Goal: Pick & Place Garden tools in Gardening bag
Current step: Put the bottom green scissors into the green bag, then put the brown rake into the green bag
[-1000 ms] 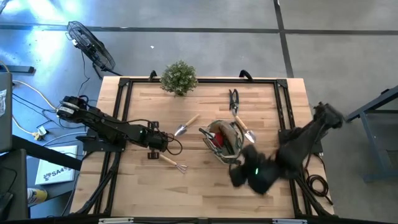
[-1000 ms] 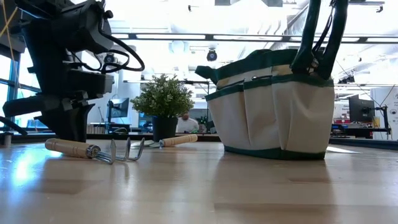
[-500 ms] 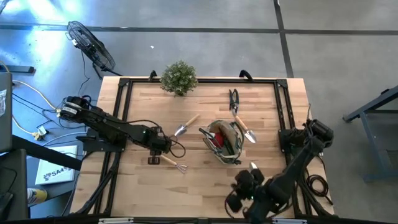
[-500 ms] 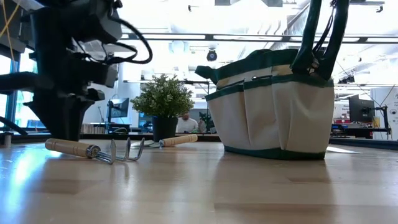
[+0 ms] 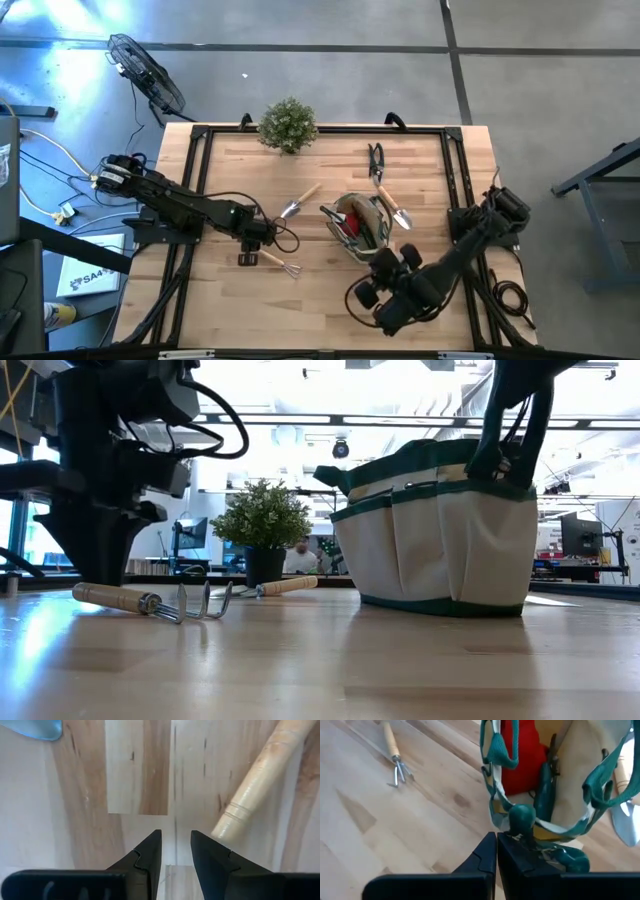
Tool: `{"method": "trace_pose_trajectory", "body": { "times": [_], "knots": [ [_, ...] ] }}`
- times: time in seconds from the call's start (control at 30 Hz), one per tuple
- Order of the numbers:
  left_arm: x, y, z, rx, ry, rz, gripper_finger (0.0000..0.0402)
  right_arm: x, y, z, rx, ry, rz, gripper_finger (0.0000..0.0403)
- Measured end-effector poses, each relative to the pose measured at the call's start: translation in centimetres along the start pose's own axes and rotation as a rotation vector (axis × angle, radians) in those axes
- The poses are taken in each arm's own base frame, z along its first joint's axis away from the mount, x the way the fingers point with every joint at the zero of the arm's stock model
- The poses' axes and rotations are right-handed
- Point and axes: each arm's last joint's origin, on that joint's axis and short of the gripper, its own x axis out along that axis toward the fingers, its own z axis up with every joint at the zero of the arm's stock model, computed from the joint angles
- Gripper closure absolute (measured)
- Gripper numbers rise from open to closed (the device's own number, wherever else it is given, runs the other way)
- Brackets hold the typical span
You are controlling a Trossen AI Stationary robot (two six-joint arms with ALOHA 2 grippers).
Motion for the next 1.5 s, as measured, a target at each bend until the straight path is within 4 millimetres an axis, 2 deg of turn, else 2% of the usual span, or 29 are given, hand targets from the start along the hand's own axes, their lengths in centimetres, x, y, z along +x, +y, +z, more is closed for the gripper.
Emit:
{"method": "trace_pose_trajectory", "body": {
  "times": [0.3, 0.73, 0.9, 1.07, 1.17, 1.3, 1.4, 1.5],
  "knots": [
    [0.0, -0.2, 0.0, -0.035, 0.017, -0.059, 0.0302, 1.0, -0.4, 1.3, -0.059, 0.001, -0.059, 0.0399],
    [-0.1, -0.2, 0.0, -0.034, 0.015, -0.059, 0.0302, 2.1, -0.6, 2.6, -0.159, -0.001, -0.091, 0.0399],
    [-0.1, -0.2, 0.0, -0.034, 0.014, -0.059, 0.0302, 2.0, -1.3, 4.7, -0.231, -0.074, -0.103, 0.0399],
    [-0.1, -0.2, 0.0, -0.036, 0.013, -0.059, 0.0302, 0.8, -2.3, 7.4, -0.237, -0.229, -0.093, 0.0399],
    [-0.1, -0.2, 0.0, -0.035, 0.013, -0.058, 0.0302, 0.2, -2.1, 8.5, -0.211, -0.280, -0.037, 0.0398],
    [-0.1, -0.1, 0.0, -0.030, 0.006, -0.037, 0.0302, -0.1, -0.5, 8.8, -0.242, -0.241, 0.122, 0.0398],
    [-0.1, -0.1, 0.0, -0.030, 0.002, -0.021, 0.0302, -1.1, 1.2, 8.3, -0.277, -0.178, 0.331, 0.0398],
    [-0.1, 0.0, 0.0, -0.026, 0.004, -0.018, 0.0302, -3.2, 3.3, 7.3, -0.308, -0.141, 0.618, 0.0398]
  ]
}}
